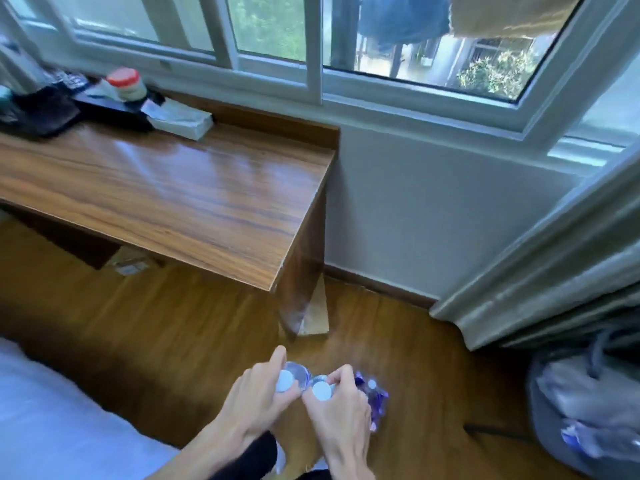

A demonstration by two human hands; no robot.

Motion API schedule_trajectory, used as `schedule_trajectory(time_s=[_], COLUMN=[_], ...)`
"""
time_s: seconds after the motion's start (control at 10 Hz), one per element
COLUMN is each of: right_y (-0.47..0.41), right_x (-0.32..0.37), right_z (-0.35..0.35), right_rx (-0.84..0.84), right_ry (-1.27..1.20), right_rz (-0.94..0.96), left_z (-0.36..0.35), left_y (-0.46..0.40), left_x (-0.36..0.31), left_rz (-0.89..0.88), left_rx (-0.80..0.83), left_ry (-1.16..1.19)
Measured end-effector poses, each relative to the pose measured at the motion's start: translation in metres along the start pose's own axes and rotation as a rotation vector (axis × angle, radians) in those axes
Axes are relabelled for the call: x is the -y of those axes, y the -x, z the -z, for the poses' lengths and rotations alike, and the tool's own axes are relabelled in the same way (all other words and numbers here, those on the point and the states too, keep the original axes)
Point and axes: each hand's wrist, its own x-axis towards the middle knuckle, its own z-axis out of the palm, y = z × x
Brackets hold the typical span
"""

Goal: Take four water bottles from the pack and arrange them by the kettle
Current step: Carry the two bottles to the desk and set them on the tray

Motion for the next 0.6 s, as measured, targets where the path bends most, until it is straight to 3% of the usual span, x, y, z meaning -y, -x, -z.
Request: schedule_trajectory(time_s=[0.2, 0.6], right_y=[0.015, 0.038], right_x=[0.076, 0.257], right_z=[-0.042, -0.160], right_rx=[0.178, 0.309], right_ry=[0.133, 0.275], right_rz=[0.133, 0.379], left_z=[0.077, 0.220], left_y=[0.017, 0.018], left_x=[0.049, 0.186], left_rz=[0.188, 0.376], left_rx=[-0.112, -0.351], left_ry=[0.130, 0.202])
